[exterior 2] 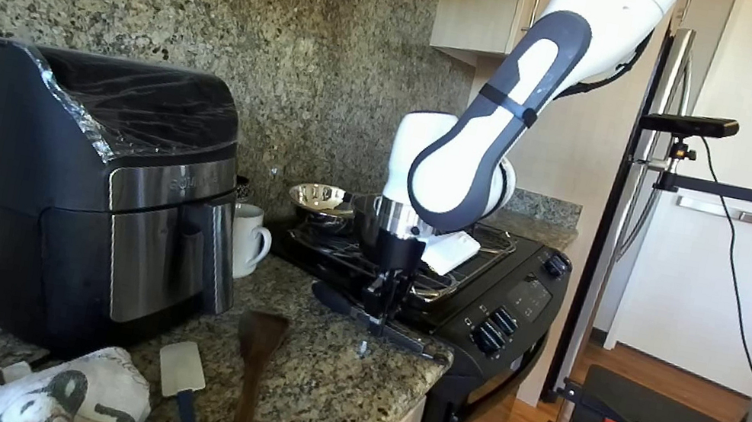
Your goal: Move the cooking tweezers on the counter to the left
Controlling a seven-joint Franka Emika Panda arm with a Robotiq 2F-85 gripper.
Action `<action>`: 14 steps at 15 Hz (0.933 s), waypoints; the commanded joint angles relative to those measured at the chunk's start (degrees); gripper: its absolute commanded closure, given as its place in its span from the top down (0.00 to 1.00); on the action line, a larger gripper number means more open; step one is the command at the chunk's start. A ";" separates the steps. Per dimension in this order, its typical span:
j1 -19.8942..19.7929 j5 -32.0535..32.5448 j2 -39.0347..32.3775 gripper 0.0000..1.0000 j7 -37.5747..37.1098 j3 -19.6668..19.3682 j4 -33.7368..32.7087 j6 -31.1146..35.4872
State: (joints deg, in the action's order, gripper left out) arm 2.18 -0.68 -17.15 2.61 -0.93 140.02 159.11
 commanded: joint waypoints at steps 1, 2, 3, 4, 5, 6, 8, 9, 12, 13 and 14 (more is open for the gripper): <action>0.24 0.39 3.59 0.08 -2.01 0.90 0.07 -3.09; 0.45 0.54 4.30 0.08 -2.30 1.00 -0.07 -3.54; 0.62 0.66 4.93 0.08 -2.56 1.05 -0.32 -4.09; 0.73 0.60 5.59 0.08 -2.77 1.21 -0.57 -4.64; 1.01 0.77 6.37 0.08 -3.16 1.28 -0.81 -5.13; 1.29 1.03 7.05 0.08 -3.44 1.36 -1.17 -5.98; 1.51 0.83 8.21 0.08 -3.52 1.94 -1.63 -7.12; 1.69 0.80 8.74 0.08 -3.61 2.19 -1.86 -7.76; 2.05 0.18 10.30 0.08 -3.74 3.30 -2.29 -9.65; 2.15 -0.12 10.69 0.08 -3.21 3.81 -2.41 -10.54; 2.29 -0.44 11.00 0.08 -2.75 4.30 -2.54 -11.42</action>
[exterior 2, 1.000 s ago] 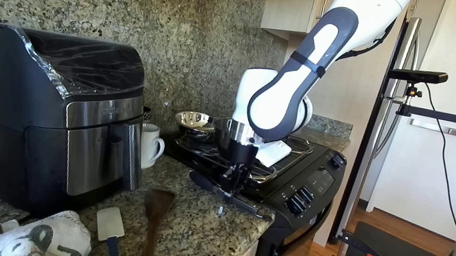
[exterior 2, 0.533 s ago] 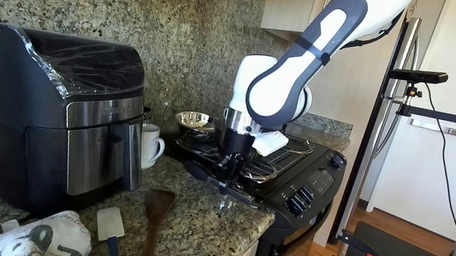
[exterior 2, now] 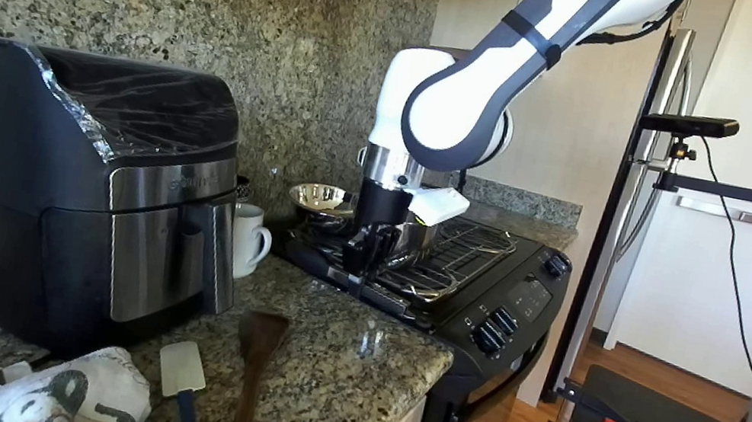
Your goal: Move the cooking tweezers on the counter to the left
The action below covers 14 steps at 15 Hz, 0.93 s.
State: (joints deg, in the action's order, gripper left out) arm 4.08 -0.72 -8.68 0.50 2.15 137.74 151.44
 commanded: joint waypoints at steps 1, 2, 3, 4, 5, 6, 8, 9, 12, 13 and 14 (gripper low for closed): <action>0.56 -0.79 2.75 0.08 -0.02 1.80 -0.35 -4.74; 0.77 -0.95 2.92 0.08 0.19 2.24 -0.42 -5.42; 0.98 -1.12 2.95 0.08 0.47 2.80 -0.52 -6.12; 1.20 -1.31 3.02 0.08 0.85 3.34 -0.64 -6.90; 1.49 -1.63 3.08 0.08 1.50 3.89 -0.71 -7.76; 1.74 -1.61 3.17 0.08 1.64 4.37 -0.73 -8.33; 2.19 -1.87 3.28 0.08 2.17 5.35 -0.87 -9.62; 2.46 -1.93 3.30 0.08 2.37 5.77 -0.91 -10.16; 3.23 -2.10 3.20 0.08 3.47 6.98 -0.97 -11.41; 3.41 -2.20 3.10 0.08 4.18 7.32 -1.09 -11.89; 3.64 -2.43 2.92 0.08 5.05 7.65 -1.19 -12.22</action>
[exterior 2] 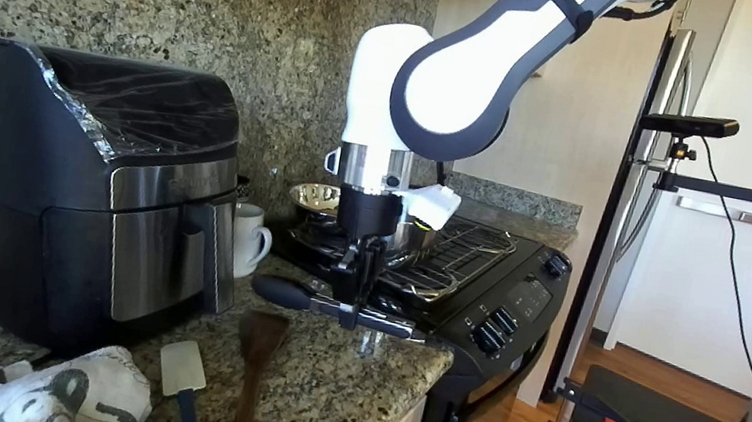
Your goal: Move the cooking tweezers on the counter to the left
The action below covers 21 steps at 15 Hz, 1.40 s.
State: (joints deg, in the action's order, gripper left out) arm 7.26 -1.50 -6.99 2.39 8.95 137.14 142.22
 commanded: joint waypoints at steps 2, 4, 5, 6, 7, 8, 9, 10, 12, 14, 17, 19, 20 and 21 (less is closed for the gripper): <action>0.66 -2.59 0.99 0.08 6.26 1.71 -0.75 -3.79; 0.97 -3.22 0.72 0.08 8.71 2.21 -0.89 -4.03; 1.05 -3.60 0.61 0.08 10.12 2.49 -1.03 -4.20; 1.07 -3.78 0.44 0.08 11.47 2.77 -1.12 -3.88; 1.06 -4.06 0.21 0.08 12.96 3.07 -1.35 -3.87; 1.06 -4.24 -0.05 0.08 14.11 3.24 -1.63 -3.89; 1.09 -4.33 -0.52 0.08 15.16 3.37 -2.12 -3.81; 1.09 -4.44 -1.15 0.08 16.35 3.54 -2.75 -3.89; 1.13 -4.30 -2.21 0.08 18.29 3.89 -3.79 -3.50; 1.11 -4.22 -3.80 0.08 20.27 4.38 -5.19 -2.82; 0.72 -4.78 -6.72 0.08 23.38 5.27 -7.50 -1.92; 0.56 -4.63 -8.80 0.08 24.40 5.67 -8.98 -1.53; 0.29 -4.92 -9.75 0.08 25.46 6.01 -9.65 -1.56; 0.17 -4.70 -10.72 0.08 25.71 6.14 -10.26 -1.42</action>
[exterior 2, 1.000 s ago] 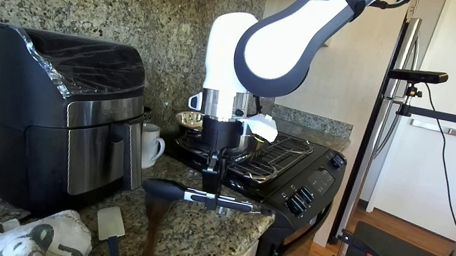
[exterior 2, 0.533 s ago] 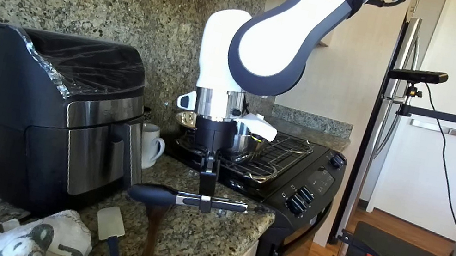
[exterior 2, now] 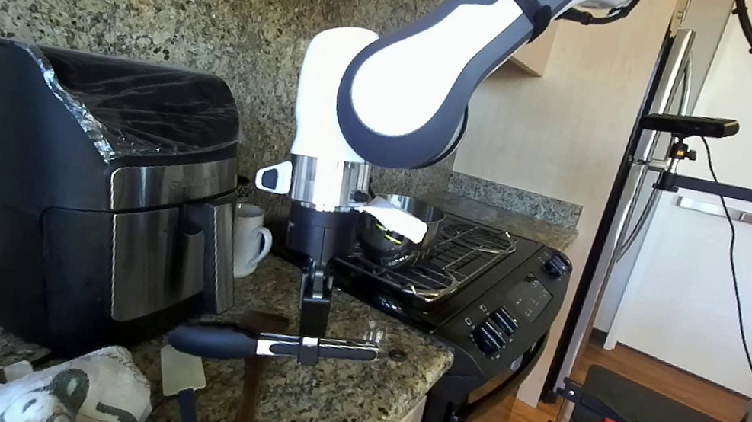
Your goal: Move the cooking tweezers on the counter to the left
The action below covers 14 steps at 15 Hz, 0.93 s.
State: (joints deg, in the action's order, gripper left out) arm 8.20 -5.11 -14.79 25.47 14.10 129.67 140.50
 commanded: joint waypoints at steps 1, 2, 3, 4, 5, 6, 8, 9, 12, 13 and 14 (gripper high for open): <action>-0.90 -1.06 -3.71 0.08 2.80 1.16 -3.21 0.49; -1.11 -1.01 -4.34 0.08 3.20 1.34 -3.58 0.48; -1.22 -0.81 -4.84 0.08 3.27 1.38 -3.77 0.72; -1.35 -0.81 -5.31 0.08 3.33 1.47 -4.07 0.77; -1.46 -0.74 -5.57 0.08 3.34 1.55 -4.16 0.94; -1.51 -0.65 -5.82 0.08 3.20 1.57 -4.26 1.08; -1.55 -0.42 -5.97 0.08 2.98 1.55 -4.24 1.33; -1.58 -0.43 -5.98 0.08 2.92 1.55 -4.21 1.42; -1.72 -0.46 -5.92 0.08 2.89 1.53 -4.30 1.49; -1.77 -0.56 -5.87 0.08 2.81 1.55 -4.28 1.53; -1.82 -0.85 -5.83 0.08 2.47 1.57 -4.27 1.50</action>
State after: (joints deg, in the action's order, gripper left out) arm 7.64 -5.17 -20.77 27.02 14.50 125.77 141.40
